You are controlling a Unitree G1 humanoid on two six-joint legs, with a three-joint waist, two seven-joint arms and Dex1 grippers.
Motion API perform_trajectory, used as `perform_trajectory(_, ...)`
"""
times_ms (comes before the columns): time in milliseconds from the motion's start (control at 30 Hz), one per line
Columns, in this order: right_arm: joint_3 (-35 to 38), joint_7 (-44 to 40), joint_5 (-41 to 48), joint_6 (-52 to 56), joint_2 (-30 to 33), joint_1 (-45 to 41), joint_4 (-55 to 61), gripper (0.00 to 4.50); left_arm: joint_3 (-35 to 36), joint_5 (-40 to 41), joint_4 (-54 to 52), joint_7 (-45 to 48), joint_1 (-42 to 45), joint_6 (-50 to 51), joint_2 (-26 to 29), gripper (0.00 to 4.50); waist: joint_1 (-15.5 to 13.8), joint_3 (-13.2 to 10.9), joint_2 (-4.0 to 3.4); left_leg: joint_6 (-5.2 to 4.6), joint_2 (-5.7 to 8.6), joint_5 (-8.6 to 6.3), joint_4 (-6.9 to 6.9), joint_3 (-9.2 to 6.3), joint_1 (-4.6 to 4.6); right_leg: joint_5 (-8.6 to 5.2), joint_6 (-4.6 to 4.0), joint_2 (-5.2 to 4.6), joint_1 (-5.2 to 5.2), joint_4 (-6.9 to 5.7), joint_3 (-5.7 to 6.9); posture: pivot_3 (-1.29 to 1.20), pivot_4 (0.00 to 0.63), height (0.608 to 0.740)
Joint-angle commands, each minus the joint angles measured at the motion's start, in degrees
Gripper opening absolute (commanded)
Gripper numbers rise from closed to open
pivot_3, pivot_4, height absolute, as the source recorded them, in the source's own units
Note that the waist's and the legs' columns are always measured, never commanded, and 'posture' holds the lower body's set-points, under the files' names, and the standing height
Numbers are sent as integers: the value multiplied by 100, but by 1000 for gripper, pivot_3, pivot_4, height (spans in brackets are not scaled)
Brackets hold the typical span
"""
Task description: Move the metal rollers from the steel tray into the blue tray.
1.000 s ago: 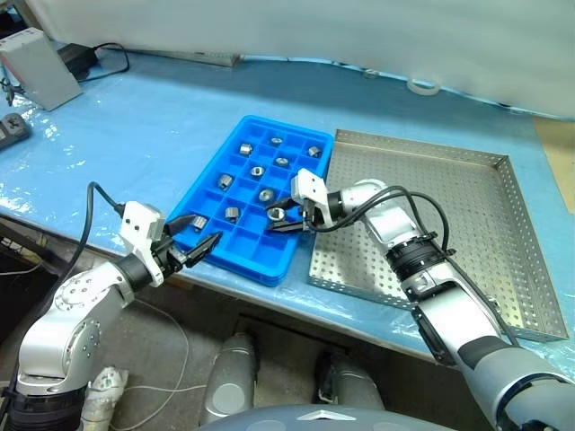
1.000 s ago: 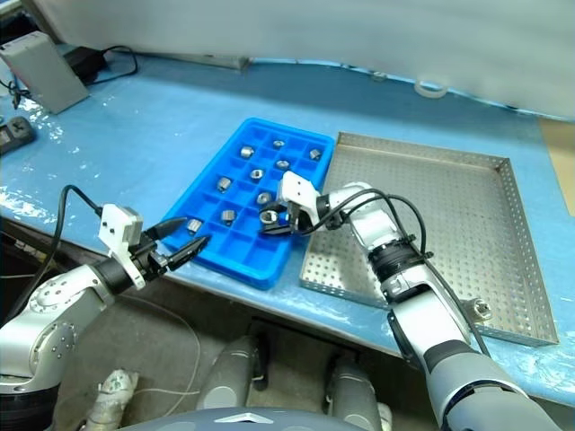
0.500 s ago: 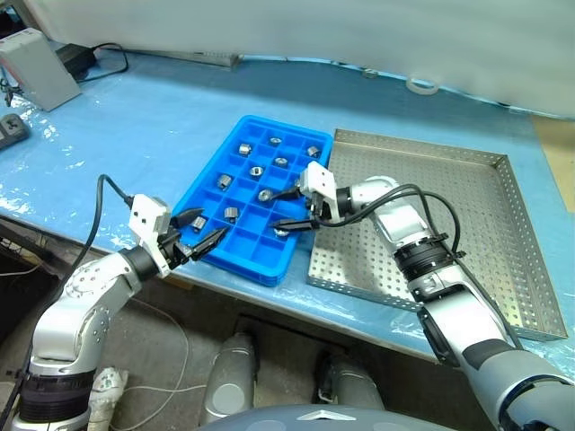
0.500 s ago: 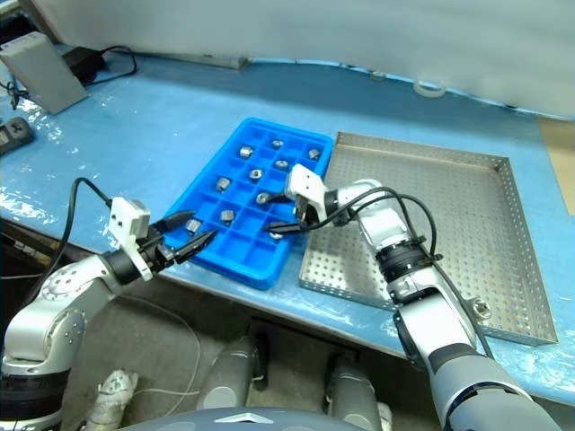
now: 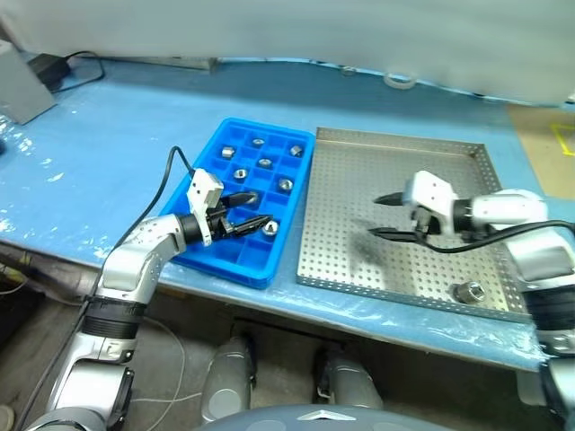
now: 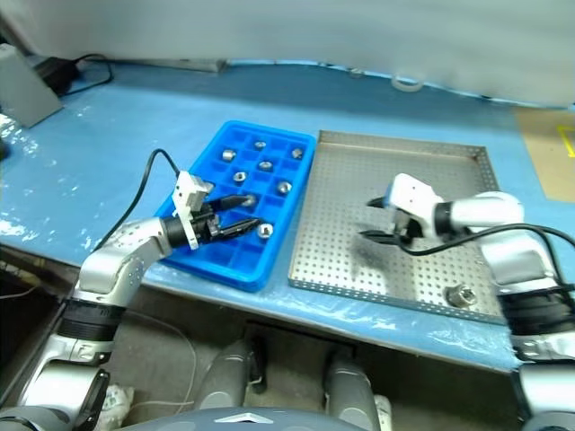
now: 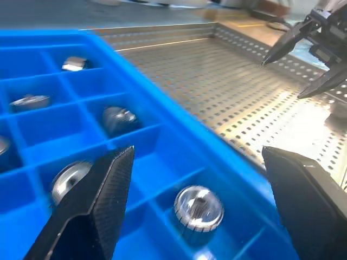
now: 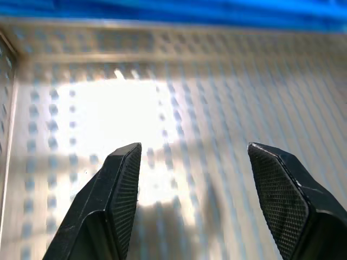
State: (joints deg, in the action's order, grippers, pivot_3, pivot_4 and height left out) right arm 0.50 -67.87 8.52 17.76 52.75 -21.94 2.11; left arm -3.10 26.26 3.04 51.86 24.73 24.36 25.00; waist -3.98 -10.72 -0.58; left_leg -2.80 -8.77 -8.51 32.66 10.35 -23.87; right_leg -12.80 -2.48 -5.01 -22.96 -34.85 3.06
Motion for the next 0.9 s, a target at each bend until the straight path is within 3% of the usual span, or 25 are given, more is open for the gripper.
perform_trajectory(33,724,-86,255,129,508,552,489,3282,-219,-84,172,312,263,-233,-176,4012,97,1,-1,-2,-1,-1,1,0,2,0,0,0,1,2,0,-246,150,740)
perform_trajectory(167,1322,74,245,193,767,1417,590,3282,-481,-126,348,466,622,-226,-566,4012,260,0,0,-11,-4,-6,5,0,13,-1,0,3,20,12,1,-298,150,740)
perform_trajectory(400,2103,452,296,435,677,2604,1129,3282,-886,-49,515,528,1369,149,-1540,4012,360,1,-2,-35,0,-22,34,1,28,-1,1,-2,53,18,1,-368,150,740)
perform_trajectory(567,2415,524,357,606,678,3109,1489,3282,-942,-14,555,623,1460,290,-1745,4012,524,1,-2,-46,1,-29,35,2,34,-3,5,-2,64,30,2,-393,150,740)
perform_trajectory(900,1651,921,261,626,433,2915,1475,3282,-937,-146,531,490,1287,223,-1811,4012,607,1,-3,-55,7,-35,44,1,32,-26,44,-4,70,35,3,-370,150,740)
